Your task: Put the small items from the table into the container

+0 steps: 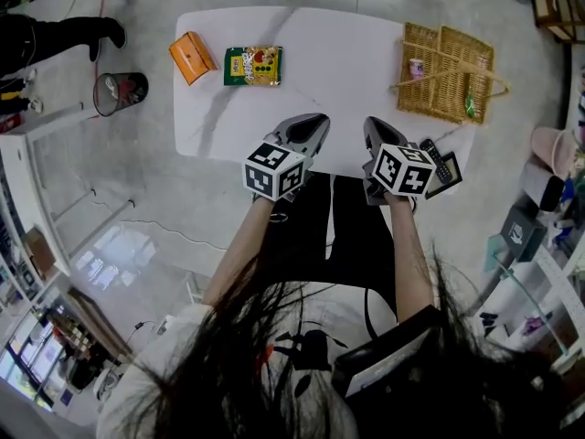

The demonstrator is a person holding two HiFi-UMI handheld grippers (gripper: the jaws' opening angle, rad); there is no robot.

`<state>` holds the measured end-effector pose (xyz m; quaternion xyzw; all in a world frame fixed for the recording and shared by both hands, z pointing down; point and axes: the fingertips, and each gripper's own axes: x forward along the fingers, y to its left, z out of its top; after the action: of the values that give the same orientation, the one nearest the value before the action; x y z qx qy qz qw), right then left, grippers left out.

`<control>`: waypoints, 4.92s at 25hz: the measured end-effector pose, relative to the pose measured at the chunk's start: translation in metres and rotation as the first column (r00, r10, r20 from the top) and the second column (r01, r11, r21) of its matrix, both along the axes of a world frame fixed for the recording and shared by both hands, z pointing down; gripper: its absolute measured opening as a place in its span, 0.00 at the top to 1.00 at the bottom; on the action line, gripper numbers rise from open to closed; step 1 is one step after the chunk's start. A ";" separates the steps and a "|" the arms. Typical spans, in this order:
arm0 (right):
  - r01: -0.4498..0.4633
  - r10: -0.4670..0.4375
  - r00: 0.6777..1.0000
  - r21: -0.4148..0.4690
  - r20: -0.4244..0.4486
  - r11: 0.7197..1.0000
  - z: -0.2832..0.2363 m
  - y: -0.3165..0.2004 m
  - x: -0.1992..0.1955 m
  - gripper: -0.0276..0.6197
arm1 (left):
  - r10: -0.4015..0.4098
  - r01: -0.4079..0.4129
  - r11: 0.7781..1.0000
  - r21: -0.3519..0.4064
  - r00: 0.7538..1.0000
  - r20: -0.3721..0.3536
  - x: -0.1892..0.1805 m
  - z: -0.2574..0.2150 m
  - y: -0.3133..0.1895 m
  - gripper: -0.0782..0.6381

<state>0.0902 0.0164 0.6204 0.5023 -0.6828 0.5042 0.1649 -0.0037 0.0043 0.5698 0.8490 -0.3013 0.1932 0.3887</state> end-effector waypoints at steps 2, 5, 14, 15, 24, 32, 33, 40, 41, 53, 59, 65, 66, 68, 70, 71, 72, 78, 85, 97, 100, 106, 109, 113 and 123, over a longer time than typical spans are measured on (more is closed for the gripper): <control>0.035 -0.035 0.999 0.004 0.005 0.999 -0.003 -0.001 -0.014 0.93 | -0.016 0.016 1.000 -0.003 1.000 -0.001 -0.009 -0.001 0.000 0.87; 0.083 -0.083 0.996 0.008 0.011 0.997 -0.008 -0.004 -0.037 0.93 | -0.039 0.039 0.999 -0.006 0.999 -0.003 -0.023 -0.002 -0.001 0.87; 0.152 -0.152 0.988 0.011 0.008 0.988 -0.010 -0.016 -0.083 0.93 | -0.067 0.066 0.998 0.006 0.997 0.032 -0.067 0.001 -0.005 0.87; 0.156 -0.156 0.988 0.010 0.006 0.988 -0.009 -0.018 -0.086 0.93 | -0.068 0.068 0.998 0.005 0.997 0.034 -0.071 0.002 -0.006 0.87; 0.193 -0.193 0.981 0.004 0.012 0.981 0.000 -0.033 -0.119 0.93 | -0.163 0.163 0.986 -0.033 0.987 -0.006 -0.107 0.009 -0.013 0.87; 0.284 -0.284 0.959 -0.010 -0.004 0.959 0.038 -0.065 -0.172 0.75 | -0.199 0.199 0.978 -0.055 0.980 0.010 -0.154 0.024 -0.023 0.87; 0.305 -0.305 0.952 -0.018 -0.010 0.952 0.046 -0.070 -0.179 0.72 | -0.211 0.211 0.976 -0.058 0.977 0.011 -0.161 0.026 -0.025 0.87; 0.506 -0.515 0.847 -0.103 -0.131 0.857 0.106 -0.101 -0.222 0.65 | -0.299 0.298 0.951 -0.080 0.954 0.008 -0.197 0.042 -0.034 0.87; 0.528 -0.542 0.827 -0.124 -0.148 0.840 0.115 -0.103 -0.226 0.65 | -0.306 0.306 0.949 -0.082 0.952 0.012 -0.202 0.044 -0.034 0.87; 0.611 -0.669 0.640 -0.278 -0.379 0.742 0.175 -0.109 -0.225 0.65 | -0.447 0.451 0.885 -0.118 0.893 0.057 -0.260 0.076 -0.027 0.87; 0.543 -0.605 0.705 -0.266 -0.371 0.796 0.172 -0.123 -0.220 0.79 | -0.442 0.446 0.887 -0.118 0.895 0.057 -0.260 0.077 -0.036 0.87; 0.534 -0.589 0.749 -0.249 -0.304 0.808 0.157 -0.125 -0.218 0.94 | -0.385 0.387 0.915 -0.113 0.922 0.043 -0.238 0.072 -0.046 0.87; 0.528 -0.579 0.763 -0.241 -0.287 0.815 0.154 -0.125 -0.218 0.94 | -0.374 0.377 0.919 -0.112 0.926 0.042 -0.233 0.071 -0.047 0.87; 0.504 -0.545 0.802 -0.214 -0.244 0.837 0.146 -0.125 -0.217 0.94 | -0.354 0.356 0.928 -0.111 0.935 0.038 -0.225 0.070 -0.049 0.87; 0.471 -0.499 0.844 -0.175 -0.195 0.865 0.130 -0.126 -0.216 0.94 | -0.333 0.334 0.936 -0.110 0.942 0.034 -0.217 0.068 -0.051 0.87; 0.454 -0.476 0.863 -0.155 -0.170 0.877 0.121 -0.125 -0.215 0.94 | -0.322 0.323 0.940 -0.109 0.946 0.033 -0.213 0.066 -0.051 0.87; 0.439 -0.457 0.878 -0.139 -0.144 0.888 0.113 -0.124 -0.213 0.94 | -0.311 0.313 0.944 -0.107 0.950 0.033 -0.209 0.064 -0.051 0.87; 0.359 -0.362 0.931 -0.074 -0.047 0.931 0.087 -0.117 -0.200 0.94 | -0.297 0.300 0.948 -0.103 0.954 0.037 -0.195 0.061 -0.054 0.87; 0.492 -0.501 0.863 -0.114 -0.068 0.863 0.135 -0.111 -0.231 0.63 | -0.260 0.263 0.958 -0.115 0.965 0.045 -0.190 0.071 -0.046 0.87; 0.757 -0.724 0.524 -0.143 -0.449 0.637 0.167 -0.123 -0.260 0.60 | -0.300 0.312 0.939 -0.142 0.948 0.103 -0.239 0.087 -0.028 0.87; 0.736 -0.724 0.565 -0.154 -0.397 0.659 0.165 -0.125 -0.261 0.73 | -0.310 0.323 0.936 -0.139 0.945 0.108 -0.248 0.090 -0.029 0.87; 0.700 -0.700 0.625 -0.149 -0.345 0.698 0.153 -0.123 -0.253 0.82 | -0.311 0.321 0.938 -0.132 0.946 0.093 -0.242 0.085 -0.036 0.87; 0.670 -0.668 0.665 -0.129 -0.333 0.731 0.138 -0.120 -0.248 0.82 | -0.290 0.299 0.946 -0.125 0.953 0.085 -0.233 0.080 -0.039 0.87; 0.628 -0.619 0.715 -0.089 -0.327 0.773 0.114 -0.121 -0.236 0.82 | -0.263 0.271 0.957 -0.107 0.962 0.079 -0.220 0.069 -0.044 0.87; 0.458 -0.445 0.846 -0.028 -0.295 0.889 0.041 -0.112 -0.164 0.82 | -0.195 0.203 0.975 -0.094 0.977 0.086 -0.184 0.040 -0.034 0.87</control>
<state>-0.0736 -0.0951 0.6616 0.4002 -0.7604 0.3563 0.3671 -0.1878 -0.0293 0.6096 0.7856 -0.3890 0.2005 0.4373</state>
